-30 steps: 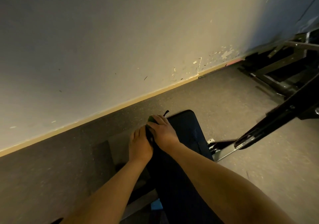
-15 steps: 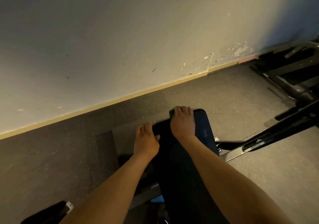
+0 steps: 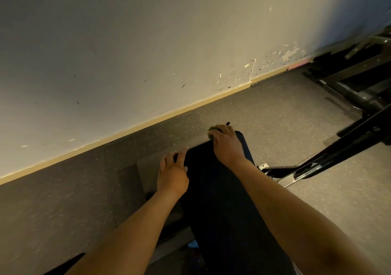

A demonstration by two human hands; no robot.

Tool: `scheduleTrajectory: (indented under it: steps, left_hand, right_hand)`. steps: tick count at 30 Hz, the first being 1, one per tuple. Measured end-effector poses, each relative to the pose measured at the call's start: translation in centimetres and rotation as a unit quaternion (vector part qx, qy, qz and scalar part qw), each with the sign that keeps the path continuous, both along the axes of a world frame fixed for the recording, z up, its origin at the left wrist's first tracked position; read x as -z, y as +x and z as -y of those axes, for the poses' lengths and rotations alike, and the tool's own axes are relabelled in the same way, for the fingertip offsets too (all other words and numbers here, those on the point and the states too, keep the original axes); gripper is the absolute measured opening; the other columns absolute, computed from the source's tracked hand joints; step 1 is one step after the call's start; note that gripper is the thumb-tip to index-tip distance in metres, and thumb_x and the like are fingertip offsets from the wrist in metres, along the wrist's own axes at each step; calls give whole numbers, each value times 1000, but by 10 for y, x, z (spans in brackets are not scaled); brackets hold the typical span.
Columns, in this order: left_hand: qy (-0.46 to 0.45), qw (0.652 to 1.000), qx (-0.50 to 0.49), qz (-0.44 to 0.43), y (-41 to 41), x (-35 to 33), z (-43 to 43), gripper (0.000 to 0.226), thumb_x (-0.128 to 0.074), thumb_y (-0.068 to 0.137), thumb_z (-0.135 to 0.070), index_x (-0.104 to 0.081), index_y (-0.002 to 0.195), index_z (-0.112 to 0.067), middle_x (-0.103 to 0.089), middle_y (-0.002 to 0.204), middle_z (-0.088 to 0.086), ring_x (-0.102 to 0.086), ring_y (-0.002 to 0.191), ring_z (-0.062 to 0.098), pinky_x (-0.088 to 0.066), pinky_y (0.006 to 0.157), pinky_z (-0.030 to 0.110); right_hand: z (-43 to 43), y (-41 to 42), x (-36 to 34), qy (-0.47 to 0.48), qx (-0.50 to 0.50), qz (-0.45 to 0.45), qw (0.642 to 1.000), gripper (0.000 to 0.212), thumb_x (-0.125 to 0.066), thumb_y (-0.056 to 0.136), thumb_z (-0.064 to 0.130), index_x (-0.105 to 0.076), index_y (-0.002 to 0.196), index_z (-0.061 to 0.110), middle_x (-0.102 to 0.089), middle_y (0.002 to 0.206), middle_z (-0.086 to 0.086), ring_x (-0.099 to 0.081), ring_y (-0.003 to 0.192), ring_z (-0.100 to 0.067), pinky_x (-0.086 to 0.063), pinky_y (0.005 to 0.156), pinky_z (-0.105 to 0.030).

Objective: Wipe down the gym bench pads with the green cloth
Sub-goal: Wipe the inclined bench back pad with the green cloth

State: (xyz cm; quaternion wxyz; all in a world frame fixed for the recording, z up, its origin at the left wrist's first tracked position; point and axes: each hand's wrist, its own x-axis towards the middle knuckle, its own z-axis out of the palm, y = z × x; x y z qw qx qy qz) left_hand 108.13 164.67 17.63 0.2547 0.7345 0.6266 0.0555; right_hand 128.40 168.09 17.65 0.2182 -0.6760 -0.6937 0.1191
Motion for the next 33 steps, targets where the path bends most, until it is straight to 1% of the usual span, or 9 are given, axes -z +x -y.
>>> scheduleTrajectory:
  steps: [3, 6, 12, 15, 17, 22, 26, 29, 33]
  left_hand:
    - [-8, 1000, 7, -16, 2, -3, 0, 64, -42, 105, -23, -9, 156, -43, -14, 159, 6, -12, 147, 30, -35, 113, 46]
    - [-20, 1000, 6, -15, 4, -7, -1, 67, -46, 102, -19, -13, 155, -43, -15, 159, 7, -13, 147, 32, -37, 112, 48]
    - [-17, 1000, -11, -22, 11, -12, -2, 65, -53, 97, -23, -22, 152, -37, -27, 151, 8, -23, 141, 34, -38, 110, 49]
    - [-31, 999, -2, -24, 8, -18, -7, 64, -55, 95, -22, -25, 151, -33, -28, 150, 9, -25, 141, 33, -38, 111, 48]
    - [-38, 999, 8, -16, 5, -19, -11, 61, -54, 94, -27, -28, 149, -32, -29, 150, 8, -27, 141, 33, -36, 112, 48]
    - [-61, 997, 34, 22, -2, -17, -20, 56, -56, 94, -35, -33, 144, -28, -36, 145, 8, -37, 134, 31, -41, 105, 46]
    - [-80, 995, 47, 43, 1, -16, -29, 49, -57, 94, -33, -37, 137, -22, -50, 134, 8, -49, 123, 29, -44, 98, 44]
    - [-89, 993, 72, 30, -1, -14, -36, 47, -51, 97, -36, -34, 137, -17, -49, 135, 12, -48, 126, 33, -39, 105, 47]
    - [-66, 987, 148, 14, -10, -11, -44, 62, -52, 97, -35, -23, 148, -15, -40, 140, 12, -47, 126, 33, -38, 108, 47]
  right_hand:
    - [-7, 21, 0, -15, 102, -37, 994, 33, -47, 92, 0, -66, 117, 12, -54, 135, -9, -39, 129, -29, -43, 105, -40]
    - [-6, 7, -3, -23, 130, -56, 990, 36, -46, 89, -2, -65, 117, 11, -53, 135, -10, -36, 131, -29, -38, 109, -37]
    - [18, -68, -8, -47, -9, -79, 996, 35, -48, 94, 9, -54, 127, 21, -53, 135, -3, -39, 131, -25, -41, 107, -40]
    - [21, -58, -13, -43, -58, -70, 995, 32, -49, 95, 10, -54, 125, 20, -53, 136, -1, -39, 132, -24, -45, 99, -39]
    - [20, -36, -12, -34, -64, -37, 997, 37, -52, 94, 8, -54, 128, 22, -51, 141, 0, -39, 134, -25, -45, 103, -41]
    - [13, 11, -5, -16, 122, -70, 990, 50, -53, 91, -1, -52, 138, 18, -46, 147, -4, -34, 139, -27, -39, 113, -45]
    - [11, -18, -2, 20, 211, -126, 969, 42, -50, 89, -6, -61, 127, 9, -54, 136, -7, -42, 132, -26, -38, 113, -40]
    - [11, -65, -3, 15, 164, -119, 979, 37, -50, 89, -3, -68, 118, 12, -59, 130, -3, -43, 130, -22, -37, 112, -42]
    - [17, -99, -7, -33, 73, -89, 993, 36, -48, 91, 4, -67, 118, 18, -58, 134, 0, -40, 134, -21, -34, 114, -38]
